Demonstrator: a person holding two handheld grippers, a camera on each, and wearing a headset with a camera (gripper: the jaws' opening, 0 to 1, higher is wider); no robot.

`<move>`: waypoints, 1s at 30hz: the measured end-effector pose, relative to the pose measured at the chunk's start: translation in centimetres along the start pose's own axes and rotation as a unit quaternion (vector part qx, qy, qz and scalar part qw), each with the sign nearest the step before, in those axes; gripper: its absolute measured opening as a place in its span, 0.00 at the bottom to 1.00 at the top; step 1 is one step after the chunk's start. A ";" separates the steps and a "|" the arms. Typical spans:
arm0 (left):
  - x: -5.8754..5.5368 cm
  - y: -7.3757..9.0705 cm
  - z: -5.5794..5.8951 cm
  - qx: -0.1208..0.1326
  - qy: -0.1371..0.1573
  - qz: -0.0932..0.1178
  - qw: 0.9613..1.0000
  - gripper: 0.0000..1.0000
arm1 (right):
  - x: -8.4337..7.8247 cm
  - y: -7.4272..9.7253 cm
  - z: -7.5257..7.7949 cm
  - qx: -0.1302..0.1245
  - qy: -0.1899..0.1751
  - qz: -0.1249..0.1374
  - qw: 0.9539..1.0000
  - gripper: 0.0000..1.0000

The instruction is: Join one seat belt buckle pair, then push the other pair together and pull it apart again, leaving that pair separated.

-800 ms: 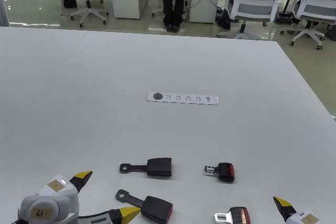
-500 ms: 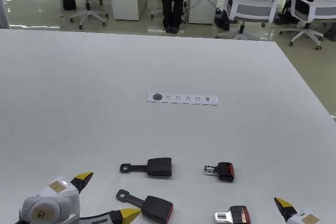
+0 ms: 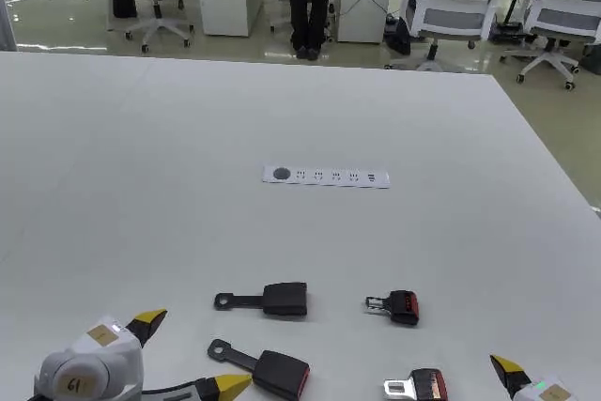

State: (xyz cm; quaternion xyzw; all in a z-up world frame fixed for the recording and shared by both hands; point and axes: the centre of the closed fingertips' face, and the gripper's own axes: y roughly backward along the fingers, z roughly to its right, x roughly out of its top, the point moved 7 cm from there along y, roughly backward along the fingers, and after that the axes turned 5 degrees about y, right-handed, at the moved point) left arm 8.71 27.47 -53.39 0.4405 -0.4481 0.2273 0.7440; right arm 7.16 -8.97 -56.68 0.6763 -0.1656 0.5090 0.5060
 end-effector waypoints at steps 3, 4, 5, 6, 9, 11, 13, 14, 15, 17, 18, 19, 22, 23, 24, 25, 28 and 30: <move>0.0 0.1 0.0 0.000 0.000 -0.001 1.000 0.96 | 0.0 0.0 0.0 0.001 0.000 -0.001 1.000 1.00; 0.0 0.1 0.0 0.000 0.000 -0.001 1.000 0.96 | -0.1 0.0 0.0 0.001 0.001 -0.001 1.000 1.00; 0.0 0.1 0.0 0.000 -0.001 -0.001 1.000 0.96 | -0.1 0.0 0.0 0.001 0.001 -0.002 1.000 1.00; 0.0 0.1 0.0 0.000 -0.001 -0.002 1.000 0.96 | -0.1 0.0 0.0 0.001 0.001 -0.001 1.000 1.00; -0.1 0.0 -0.2 0.000 -0.001 -0.002 1.000 0.96 | -0.1 0.0 0.0 0.002 0.002 -0.002 1.000 1.00; -0.1 0.0 -0.2 0.000 -0.001 -0.002 1.000 0.96 | 0.0 0.0 0.0 0.002 0.003 -0.001 1.000 1.00; -0.1 0.0 -0.2 -0.001 -0.002 -0.003 1.000 0.96 | 0.0 0.1 0.0 0.003 0.004 -0.003 1.000 1.00; -0.1 0.0 -0.2 -0.001 -0.002 -0.003 1.000 0.96 | 0.0 0.1 0.0 0.003 0.003 -0.003 1.000 1.00; -0.2 -0.1 -0.2 -0.002 -0.002 -0.004 1.000 0.96 | 0.1 0.1 -0.1 0.004 0.003 -0.002 1.000 1.00; -0.2 -0.1 -0.3 -0.002 -0.003 -0.004 1.000 0.96 | 0.0 0.0 0.0 0.004 0.004 -0.003 1.000 1.00; -0.2 -0.1 -0.3 -0.002 -0.002 -0.004 1.000 0.96 | 0.0 0.0 0.0 0.004 0.004 -0.003 1.000 1.00; -0.1 -0.1 -0.2 -0.002 -0.003 -0.005 1.000 0.96 | 0.0 0.0 0.0 0.004 0.004 -0.004 1.000 1.00; -0.2 -0.2 -0.2 -0.003 -0.003 -0.006 1.000 0.96 | 0.0 0.0 0.0 0.004 0.004 -0.005 1.000 1.00; -0.2 -0.2 -0.2 -0.003 -0.003 -0.006 1.000 0.96 | 0.0 0.0 0.1 0.004 0.005 -0.005 1.000 0.99; -0.2 -0.3 -0.2 -0.004 -0.003 -0.007 1.000 0.96 | 0.0 0.0 0.1 0.004 0.004 -0.006 1.000 0.99; -0.2 -0.3 -0.2 -0.005 -0.003 -0.007 1.000 0.96 | 0.0 0.0 0.1 0.004 0.004 -0.006 1.000 0.99; -0.2 -0.3 -0.1 -0.005 -0.001 -0.006 1.000 0.96 | 0.0 -0.1 0.2 0.004 0.004 -0.006 1.000 0.99; -0.1 -0.3 0.1 -0.005 0.000 -0.006 1.000 0.96 | 0.0 -0.1 0.2 0.004 0.004 -0.006 1.000 0.99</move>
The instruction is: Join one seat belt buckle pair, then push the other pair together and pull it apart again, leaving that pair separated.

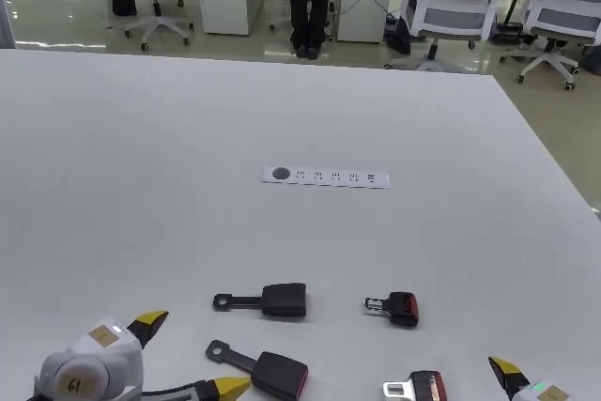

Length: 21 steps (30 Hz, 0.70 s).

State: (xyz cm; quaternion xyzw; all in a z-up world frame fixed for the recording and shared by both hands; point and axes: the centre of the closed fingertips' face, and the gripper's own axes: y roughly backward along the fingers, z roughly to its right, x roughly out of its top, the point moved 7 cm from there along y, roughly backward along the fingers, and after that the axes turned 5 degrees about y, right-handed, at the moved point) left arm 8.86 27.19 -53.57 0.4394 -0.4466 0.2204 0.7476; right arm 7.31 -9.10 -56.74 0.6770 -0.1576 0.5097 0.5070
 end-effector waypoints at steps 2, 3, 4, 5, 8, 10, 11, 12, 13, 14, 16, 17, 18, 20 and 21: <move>0.0 0.0 0.0 0.000 0.000 -0.001 1.000 0.96 | -0.1 -0.1 0.1 0.000 -0.001 0.000 1.000 0.99; -0.1 0.0 0.0 0.000 0.001 -0.001 1.000 0.96 | -0.2 -0.1 0.1 0.000 -0.001 -0.002 1.000 0.99; -0.1 0.0 -0.1 0.000 0.001 -0.001 1.000 0.96 | -0.2 -0.1 0.1 0.000 -0.001 -0.002 1.000 0.99; -0.2 0.0 -0.2 0.000 0.002 -0.001 1.000 0.96 | -0.2 -0.1 0.1 0.000 -0.002 -0.002 1.000 0.99; -0.3 0.0 -0.2 0.000 0.002 -0.002 1.000 0.96 | -0.2 -0.2 0.1 0.001 -0.001 -0.004 1.000 0.99; -0.4 0.0 -0.2 -0.002 0.003 0.000 1.000 0.95 | -0.2 -0.3 0.1 0.002 -0.003 -0.003 1.000 0.99; -0.4 -0.1 -0.3 -0.002 0.004 0.000 1.000 0.95 | -0.2 -0.3 0.1 0.002 -0.002 -0.004 1.000 0.99; -0.4 -0.1 -0.3 -0.002 0.005 -0.001 1.000 0.95 | -0.2 -0.4 0.1 0.002 -0.001 -0.005 1.000 0.99; -0.5 -0.1 -0.3 -0.002 0.006 -0.003 1.000 0.95 | -0.2 -0.4 0.1 0.002 -0.001 -0.006 1.000 0.99; -0.5 -0.2 -0.4 -0.003 0.005 -0.004 1.000 0.95 | -0.1 -0.4 0.1 0.003 -0.001 -0.005 1.000 0.99; -0.6 -0.2 -0.5 -0.003 0.006 -0.004 1.000 0.95 | -0.1 -0.5 0.1 0.004 0.001 -0.006 1.000 0.99; -0.6 -0.2 -0.4 -0.005 0.006 -0.005 1.000 0.95 | 0.0 -0.6 0.2 0.004 0.001 -0.007 1.000 0.99; -0.6 -0.3 -0.4 -0.006 0.006 -0.005 1.000 0.95 | 0.0 -0.7 0.2 0.006 0.002 -0.007 1.000 0.99; -0.6 -0.4 -0.3 -0.007 0.006 -0.005 1.000 0.95 | 0.0 -0.8 0.2 0.011 0.002 -0.006 1.000 0.99; -0.7 -0.5 -0.3 -0.009 0.008 -0.006 1.000 0.95 | 0.0 -0.8 0.2 0.012 0.004 -0.006 1.000 0.99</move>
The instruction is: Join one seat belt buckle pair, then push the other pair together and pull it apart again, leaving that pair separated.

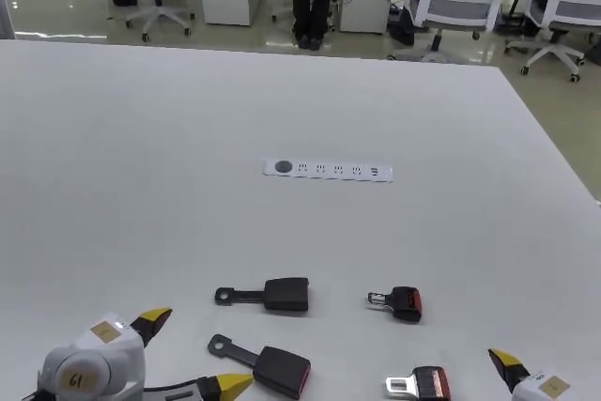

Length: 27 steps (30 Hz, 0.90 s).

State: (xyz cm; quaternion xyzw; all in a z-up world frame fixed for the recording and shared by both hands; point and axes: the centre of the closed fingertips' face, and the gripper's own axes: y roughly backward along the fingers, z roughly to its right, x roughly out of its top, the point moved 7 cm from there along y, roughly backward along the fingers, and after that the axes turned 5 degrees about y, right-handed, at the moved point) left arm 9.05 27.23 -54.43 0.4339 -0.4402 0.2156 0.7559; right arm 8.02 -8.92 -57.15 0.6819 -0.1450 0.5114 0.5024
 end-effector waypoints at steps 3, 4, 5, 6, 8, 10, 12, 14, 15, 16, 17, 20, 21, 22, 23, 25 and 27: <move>-0.1 -0.2 -0.1 -0.002 0.000 -0.001 1.000 0.95 | -0.3 -0.3 0.2 0.006 0.002 -0.003 1.000 0.99; -0.2 -0.3 -0.4 -0.004 0.000 -0.002 1.000 0.95 | -0.4 -0.5 0.2 0.010 0.003 -0.004 1.000 0.99; -0.3 -0.3 -0.4 -0.005 -0.001 -0.003 1.000 0.94 | -0.3 -0.6 0.2 0.012 0.005 -0.005 1.000 0.99; -0.3 -0.4 -0.4 -0.007 -0.001 -0.003 1.000 0.94 | -0.3 -0.7 0.2 0.019 0.007 -0.008 1.000 0.98; -0.3 -0.6 -0.3 -0.013 -0.003 -0.003 1.000 0.94 | -0.4 -0.9 0.1 0.026 0.021 -0.015 0.999 0.98; -0.3 -0.7 -0.2 -0.020 -0.007 -0.004 1.000 0.94 | -0.3 -0.9 0.1 0.033 0.025 -0.014 0.999 0.98; -0.2 -1.1 0.1 -0.024 -0.013 -0.007 1.000 0.94 | -0.3 -1.1 0.1 0.037 0.026 -0.014 0.999 0.98; -0.2 -1.3 0.1 -0.029 -0.018 -0.011 0.999 0.94 | -0.2 -1.3 0.2 0.040 0.030 -0.015 0.999 0.98; -0.2 -1.4 0.1 -0.030 -0.019 -0.013 0.999 0.94 | -0.2 -1.5 0.3 0.045 0.031 -0.017 0.998 0.97; -0.3 -1.5 0.0 -0.033 -0.021 -0.015 0.999 0.94 | -0.3 -1.7 0.4 0.049 0.033 -0.018 0.998 0.97; -0.3 -1.6 0.0 -0.034 -0.022 -0.017 0.999 0.94 | -0.3 -1.8 0.5 0.052 0.036 -0.019 0.998 0.97; -0.2 -1.9 0.1 -0.040 -0.030 -0.019 0.999 0.93 | -0.3 -2.1 0.6 0.059 0.045 -0.023 0.997 0.96; -0.2 -2.1 0.2 -0.042 -0.032 -0.022 0.998 0.93 | -0.3 -2.3 0.6 0.062 0.046 -0.023 0.997 0.96; -0.2 -2.2 0.2 -0.044 -0.034 -0.025 0.998 0.93 | -0.3 -2.4 0.7 0.064 0.047 -0.024 0.997 0.96; -0.2 -2.3 0.2 -0.046 -0.036 -0.028 0.998 0.92 | -0.3 -2.5 0.7 0.067 0.048 -0.026 0.996 0.95; -0.2 -2.6 0.5 -0.060 -0.038 -0.028 0.997 0.92 | -0.3 -2.7 0.8 0.074 0.049 -0.029 0.996 0.94; -0.2 -2.9 0.6 -0.069 -0.036 -0.030 0.997 0.91 | -0.4 -3.0 1.0 0.080 0.046 -0.030 0.995 0.94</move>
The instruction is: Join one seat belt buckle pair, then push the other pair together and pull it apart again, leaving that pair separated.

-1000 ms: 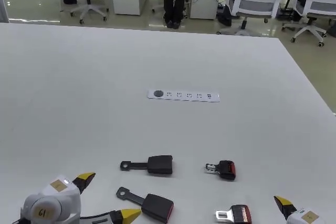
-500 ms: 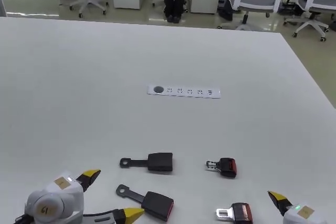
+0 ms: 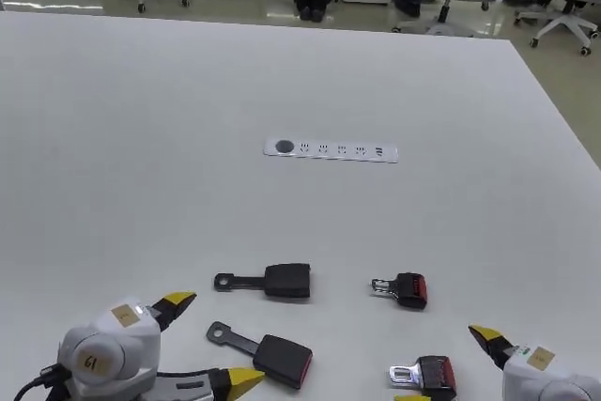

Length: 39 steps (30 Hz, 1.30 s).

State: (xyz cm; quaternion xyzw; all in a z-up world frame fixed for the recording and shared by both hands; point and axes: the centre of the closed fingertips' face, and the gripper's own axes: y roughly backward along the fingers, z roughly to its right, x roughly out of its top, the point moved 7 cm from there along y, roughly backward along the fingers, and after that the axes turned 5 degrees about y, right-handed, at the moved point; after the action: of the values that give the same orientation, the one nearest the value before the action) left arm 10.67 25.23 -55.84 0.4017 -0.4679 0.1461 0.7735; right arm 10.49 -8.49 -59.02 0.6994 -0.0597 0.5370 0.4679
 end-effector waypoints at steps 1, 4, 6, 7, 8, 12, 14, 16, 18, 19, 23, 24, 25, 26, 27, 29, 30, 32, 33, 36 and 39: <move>0.0 -0.1 0.0 -0.001 -0.003 -0.003 1.000 0.91 | -0.1 -0.2 0.1 0.003 0.005 -0.002 1.000 0.94; -0.2 -0.6 -0.1 -0.015 -0.016 -0.019 1.000 0.89 | -0.1 -0.4 0.1 0.010 0.013 -0.006 1.000 0.92; -0.1 -0.9 0.0 -0.023 -0.023 -0.027 0.999 0.89 | -0.1 -0.7 0.2 0.021 0.010 -0.009 1.000 0.92; -0.3 -1.1 0.0 -0.030 -0.028 -0.030 0.999 0.89 | -0.1 -0.8 0.2 0.029 0.010 -0.009 0.999 0.91; -0.3 -1.3 0.0 -0.037 -0.034 -0.031 0.998 0.88 | -0.1 -0.9 0.1 0.032 0.015 -0.011 0.999 0.90; -0.6 -2.2 0.0 -0.059 -0.060 -0.051 0.995 0.84 | 0.1 -1.2 0.5 0.049 0.026 -0.022 0.998 0.90; -0.8 -2.6 0.0 -0.075 -0.079 -0.067 0.992 0.83 | 0.0 -1.3 0.8 0.060 0.038 -0.030 0.997 0.88; -0.9 -3.1 0.1 -0.088 -0.103 -0.082 0.987 0.82 | 0.1 -1.4 0.7 0.078 0.035 -0.035 0.996 0.87; -0.8 -3.5 0.2 -0.095 -0.106 -0.089 0.986 0.80 | 0.1 -1.5 0.8 0.086 0.045 -0.040 0.994 0.86; -0.7 -3.6 0.6 -0.103 -0.108 -0.092 0.984 0.79 | 0.0 -1.6 0.9 0.093 0.048 -0.044 0.994 0.85; -0.5 -4.2 0.7 -0.120 -0.123 -0.103 0.980 0.75 | -0.4 -1.9 0.9 0.124 0.060 -0.057 0.989 0.83; -0.5 -4.3 0.7 -0.123 -0.125 -0.104 0.979 0.74 | -0.6 -2.0 1.0 0.130 0.065 -0.064 0.987 0.82; -0.5 -4.5 0.7 -0.128 -0.129 -0.110 0.977 0.73 | -0.7 -2.0 0.9 0.138 0.064 -0.069 0.986 0.81; -0.6 -4.7 0.7 -0.133 -0.134 -0.114 0.975 0.72 | -0.7 -2.0 0.9 0.143 0.062 -0.069 0.985 0.80; -0.6 -4.9 0.6 -0.137 -0.140 -0.117 0.974 0.71 | -0.7 -2.1 1.1 0.145 0.062 -0.069 0.985 0.79; -0.6 -5.3 0.8 -0.146 -0.151 -0.126 0.970 0.70 | -1.0 -2.3 1.4 0.153 0.065 -0.075 0.983 0.77; -0.6 -5.5 0.8 -0.151 -0.156 -0.128 0.968 0.70 | -1.0 -2.3 1.2 0.157 0.065 -0.078 0.982 0.76; -0.7 -6.0 0.8 -0.162 -0.165 -0.137 0.963 0.69 | -1.3 -2.5 1.2 0.166 0.071 -0.086 0.980 0.75; -0.8 -6.3 0.8 -0.169 -0.172 -0.142 0.960 0.68 | -1.4 -2.6 1.2 0.174 0.076 -0.092 0.978 0.75; -1.3 -7.0 0.9 -0.189 -0.189 -0.159 0.950 0.67 | -1.4 -2.7 1.1 0.187 0.091 -0.104 0.973 0.71; -1.7 -7.7 1.0 -0.204 -0.209 -0.174 0.940 0.65 | -1.5 -2.9 1.2 0.196 0.097 -0.111 0.969 0.68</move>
State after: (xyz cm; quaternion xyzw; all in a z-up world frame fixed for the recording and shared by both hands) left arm 13.82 19.83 -60.80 0.3319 -0.5619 -0.1765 0.7368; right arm 12.41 -8.35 -61.90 0.7242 0.1704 0.5482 0.3820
